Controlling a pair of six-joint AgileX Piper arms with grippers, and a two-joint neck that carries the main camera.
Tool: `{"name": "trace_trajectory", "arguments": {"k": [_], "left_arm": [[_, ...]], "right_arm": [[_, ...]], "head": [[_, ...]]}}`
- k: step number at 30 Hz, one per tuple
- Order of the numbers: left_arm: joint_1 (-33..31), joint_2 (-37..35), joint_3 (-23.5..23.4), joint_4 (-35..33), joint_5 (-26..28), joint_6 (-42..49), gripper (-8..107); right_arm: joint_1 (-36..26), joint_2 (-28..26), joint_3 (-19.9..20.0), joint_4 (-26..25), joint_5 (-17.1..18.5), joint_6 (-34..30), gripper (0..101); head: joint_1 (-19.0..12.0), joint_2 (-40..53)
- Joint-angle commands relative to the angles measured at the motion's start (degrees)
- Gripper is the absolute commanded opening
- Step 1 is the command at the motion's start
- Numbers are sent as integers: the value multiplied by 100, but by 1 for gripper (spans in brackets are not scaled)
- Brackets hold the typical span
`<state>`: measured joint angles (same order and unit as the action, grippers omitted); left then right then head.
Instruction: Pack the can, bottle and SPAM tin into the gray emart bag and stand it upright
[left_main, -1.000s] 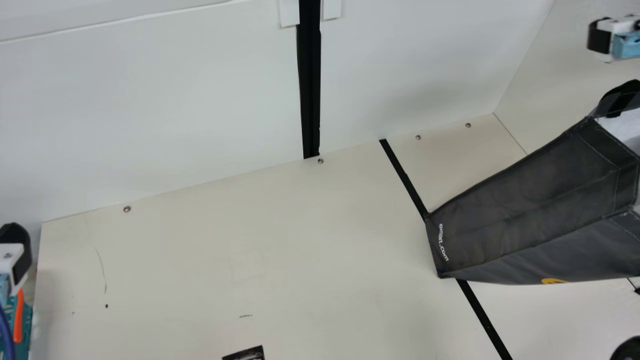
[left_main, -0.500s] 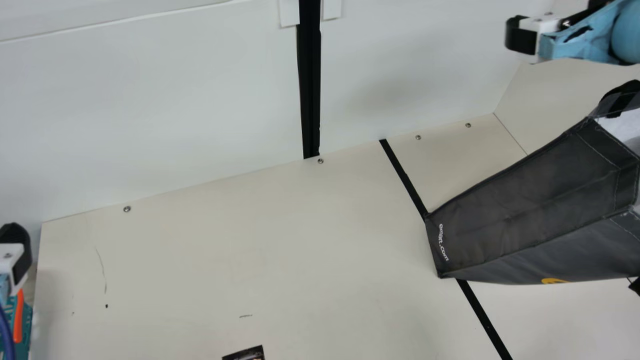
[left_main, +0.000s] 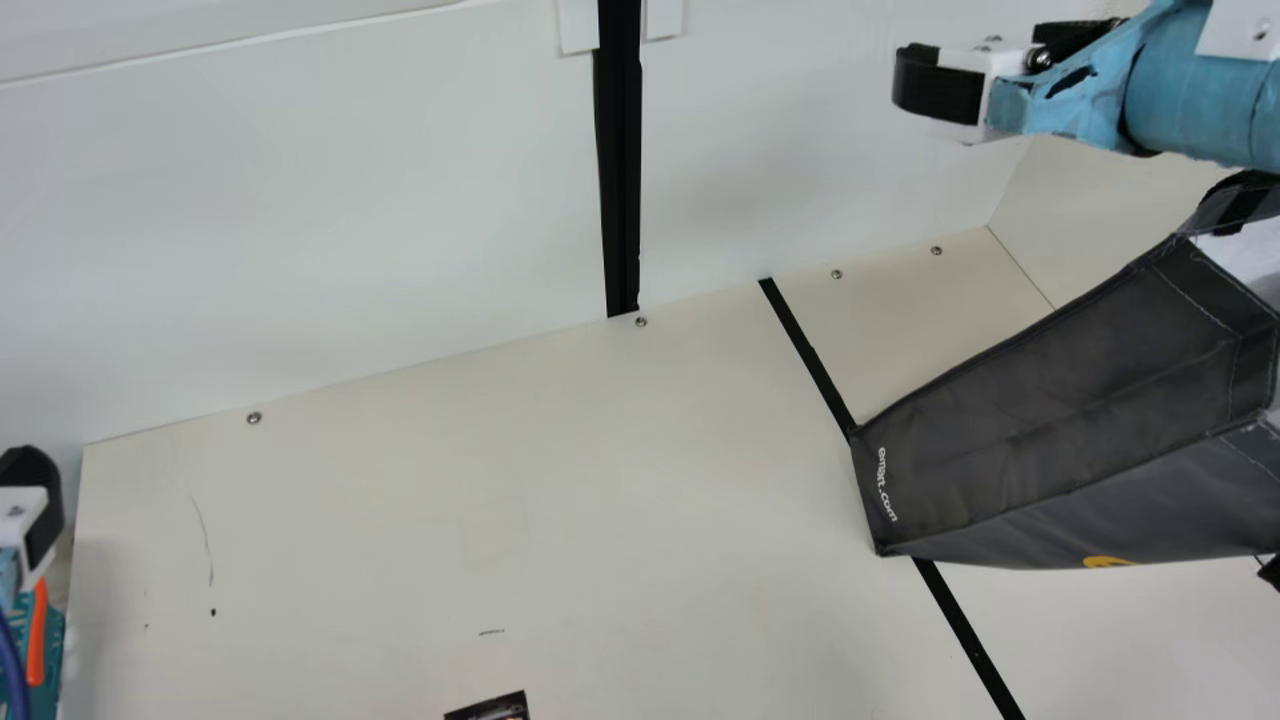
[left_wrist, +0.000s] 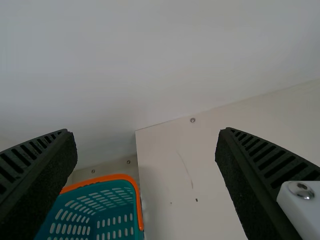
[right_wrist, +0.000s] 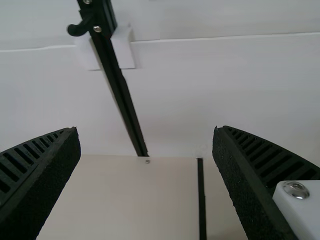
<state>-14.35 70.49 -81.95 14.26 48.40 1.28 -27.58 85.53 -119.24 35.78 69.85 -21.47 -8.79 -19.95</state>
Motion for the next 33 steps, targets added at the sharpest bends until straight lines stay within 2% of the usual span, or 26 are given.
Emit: {"name": "trace_trajectory", "arguments": {"k": [1,9,18,25,33], "left_arm": [[0,0,0,0,0,0,90],[0,0,0,0,0,0,90],[0,0,0,0,0,0,90],[0,0,0,0,0,0,90],[0,0,0,0,0,0,90]], "right_arm": [[20,-80,172,176,-18,-6,95],[326,-672,1247,457,-313,-160,95],[817,-1330,2394,395,-697,-286,95],[1328,-1812,3164,-78,-1189,-417,95],[1996,-2313,3994,-872,-1834,-411,95]], "head": [[-121,-5],[-121,-5],[-121,-5],[-121,-5],[-121,-5]]}}
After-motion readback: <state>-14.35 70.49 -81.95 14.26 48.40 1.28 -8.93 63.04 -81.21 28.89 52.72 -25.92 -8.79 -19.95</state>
